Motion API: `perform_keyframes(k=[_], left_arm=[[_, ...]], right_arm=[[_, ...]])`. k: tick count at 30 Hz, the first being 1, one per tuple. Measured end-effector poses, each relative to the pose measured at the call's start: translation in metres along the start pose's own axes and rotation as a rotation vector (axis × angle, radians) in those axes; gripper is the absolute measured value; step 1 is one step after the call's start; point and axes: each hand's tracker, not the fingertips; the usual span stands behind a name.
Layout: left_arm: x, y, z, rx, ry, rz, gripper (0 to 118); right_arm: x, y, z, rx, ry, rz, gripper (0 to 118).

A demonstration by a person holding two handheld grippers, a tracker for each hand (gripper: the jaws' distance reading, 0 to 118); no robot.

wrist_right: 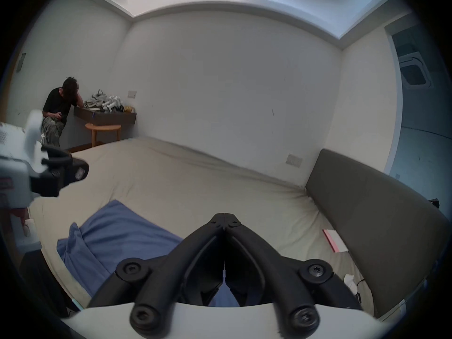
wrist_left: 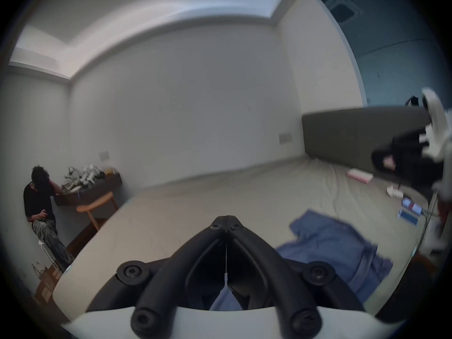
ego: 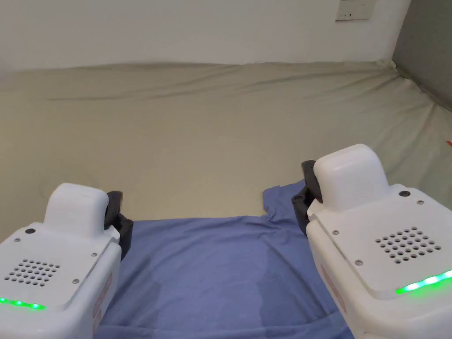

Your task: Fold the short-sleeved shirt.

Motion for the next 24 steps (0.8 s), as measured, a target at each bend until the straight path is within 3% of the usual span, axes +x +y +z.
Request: perform_keyframes(k=[6,7,9,10,11,16,18,20,22,23,24], left_arm=[[-0.055,-0.075,-0.114,-0.309,0.054,0.139,0],[-0.061,-0.078,-0.128,-0.328,0.075,0.151,16],[-0.079,-0.083,-0.169,-0.398,0.069,0.204,101],[-0.087,-0.085,-0.188,-0.401,0.063,0.221,118],[-0.088,-0.087,-0.195,-0.373,0.067,0.238,110],[-0.107,-0.084,-0.254,-0.478,0.12,0.277,111],[-0.108,-0.089,-0.268,-0.487,0.114,0.281,102],[-0.103,-0.1,-0.28,-0.527,0.13,0.235,83],[-0.091,-0.11,-0.281,-0.548,0.09,0.179,76],[-0.112,-0.129,-0.307,-0.501,0.112,0.187,62],[-0.115,-0.13,-0.31,-0.523,0.08,0.185,36]], right_arm=[[0.021,-0.039,-0.036,-0.122,-0.031,-0.032,2],[0.025,-0.044,-0.041,-0.14,-0.038,-0.034,2],[0.031,-0.051,-0.051,-0.167,-0.043,-0.037,2],[0.035,-0.054,-0.056,-0.183,-0.045,-0.04,2],[0.037,-0.057,-0.06,-0.196,-0.047,-0.041,2],[0.049,-0.071,-0.074,-0.26,-0.068,-0.054,2],[0.051,-0.075,-0.075,-0.28,-0.072,-0.055,2],[0.053,-0.079,-0.078,-0.297,-0.086,-0.036,2],[0.056,-0.082,-0.08,-0.314,-0.086,-0.035,2],[0.058,-0.083,-0.081,-0.319,-0.087,-0.039,2],[0.06,-0.084,-0.084,-0.324,-0.089,-0.047,2]])
